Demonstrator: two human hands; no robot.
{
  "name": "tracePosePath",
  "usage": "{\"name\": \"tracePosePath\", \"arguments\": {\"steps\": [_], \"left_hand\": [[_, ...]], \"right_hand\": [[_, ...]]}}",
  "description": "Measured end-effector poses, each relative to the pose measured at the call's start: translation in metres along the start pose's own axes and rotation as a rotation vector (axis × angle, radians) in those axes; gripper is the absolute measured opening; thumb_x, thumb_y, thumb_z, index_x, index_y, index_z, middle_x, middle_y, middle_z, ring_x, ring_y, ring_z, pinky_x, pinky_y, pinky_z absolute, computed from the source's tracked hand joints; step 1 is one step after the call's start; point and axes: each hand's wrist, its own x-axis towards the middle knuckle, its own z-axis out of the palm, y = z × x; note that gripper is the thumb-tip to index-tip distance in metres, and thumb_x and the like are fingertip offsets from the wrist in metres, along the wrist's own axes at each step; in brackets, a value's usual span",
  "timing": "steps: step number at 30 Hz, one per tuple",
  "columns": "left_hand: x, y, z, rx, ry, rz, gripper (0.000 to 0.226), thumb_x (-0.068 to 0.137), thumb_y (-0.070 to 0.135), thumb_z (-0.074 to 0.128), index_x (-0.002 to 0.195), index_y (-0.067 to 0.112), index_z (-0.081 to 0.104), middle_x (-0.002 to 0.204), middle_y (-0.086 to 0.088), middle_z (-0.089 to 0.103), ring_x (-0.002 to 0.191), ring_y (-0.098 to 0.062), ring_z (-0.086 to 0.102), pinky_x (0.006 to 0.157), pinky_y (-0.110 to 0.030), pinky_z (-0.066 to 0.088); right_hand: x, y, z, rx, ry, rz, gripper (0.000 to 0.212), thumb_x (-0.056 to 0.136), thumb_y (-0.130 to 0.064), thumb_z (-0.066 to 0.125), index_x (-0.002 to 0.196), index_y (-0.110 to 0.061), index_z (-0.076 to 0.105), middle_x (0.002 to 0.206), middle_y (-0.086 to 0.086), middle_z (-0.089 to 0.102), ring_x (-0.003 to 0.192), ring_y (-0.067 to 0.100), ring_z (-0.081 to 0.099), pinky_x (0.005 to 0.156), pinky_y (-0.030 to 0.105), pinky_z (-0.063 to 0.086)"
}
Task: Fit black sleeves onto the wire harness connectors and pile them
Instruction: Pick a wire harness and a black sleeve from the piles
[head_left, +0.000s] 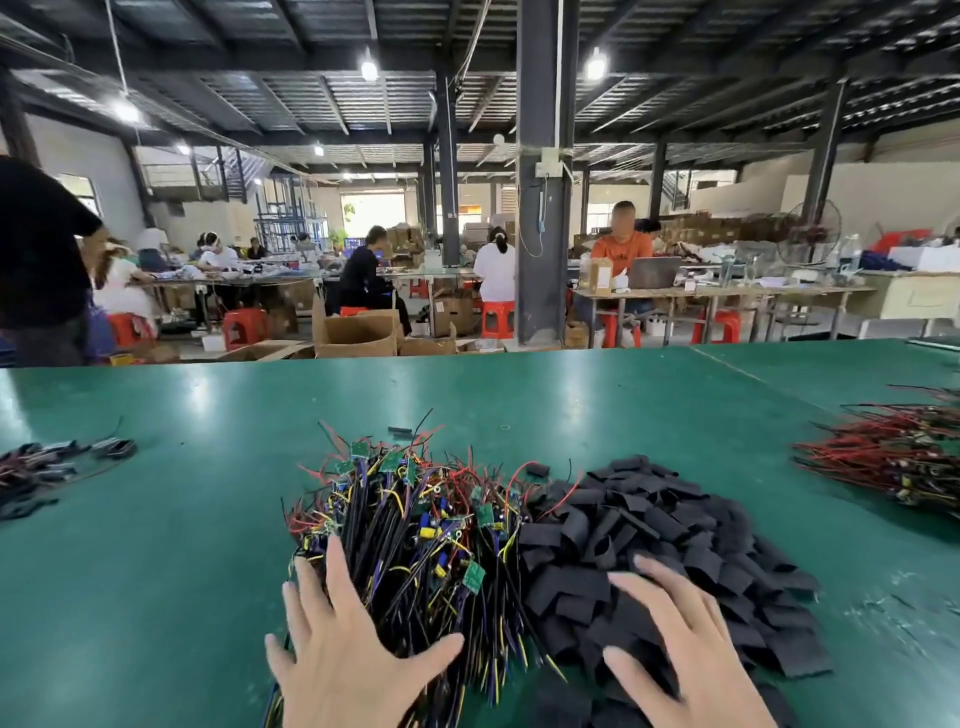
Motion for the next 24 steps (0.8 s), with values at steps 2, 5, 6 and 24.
{"name": "tracePosePath", "arguments": {"steps": [2,5,6,24], "left_hand": [[0.008,-0.004,0.003,-0.032,0.014,0.044,0.151,0.029,0.094,0.052,0.134,0.035,-0.040,0.157,-0.006,-0.019,0.146,-0.027,-0.007,0.112,-0.057,0.017],[0.014,0.001,0.007,-0.010,-0.014,0.088,0.152,0.029,0.089,0.059,0.131,0.040,-0.043,0.155,-0.009,-0.022,0.145,-0.033,-0.006,0.108,-0.062,0.022],[0.015,0.003,0.010,0.007,-0.022,0.091,0.152,0.030,0.087,0.061,0.131,0.041,-0.044,0.155,-0.010,-0.022,0.144,-0.034,-0.004,0.107,-0.061,0.024],[0.058,0.023,0.030,0.101,-0.035,0.030,0.154,0.041,0.075,0.072,0.134,0.030,-0.042,0.154,-0.016,-0.013,0.141,-0.042,0.010,0.103,-0.062,0.031]], "right_hand": [[0.027,-0.021,0.024,-0.202,-0.150,0.068,0.077,0.083,-0.068,0.043,0.140,-0.050,-0.006,0.154,-0.010,-0.009,0.144,0.020,-0.004,0.115,0.029,0.009],[0.054,-0.025,0.057,-0.264,-0.248,-0.007,0.092,0.071,-0.085,0.033,0.130,-0.055,-0.031,0.149,-0.004,-0.036,0.140,0.029,-0.027,0.113,0.049,-0.007],[0.061,-0.030,0.067,-0.273,-0.292,-0.052,0.094,0.068,-0.087,0.033,0.130,-0.056,-0.031,0.148,-0.002,-0.037,0.138,0.031,-0.029,0.111,0.054,-0.011],[0.109,-0.021,0.127,-0.213,-0.387,-0.101,0.100,0.059,-0.093,0.025,0.143,-0.051,-0.009,0.154,-0.010,-0.023,0.141,0.026,-0.025,0.108,0.060,-0.013]]}}
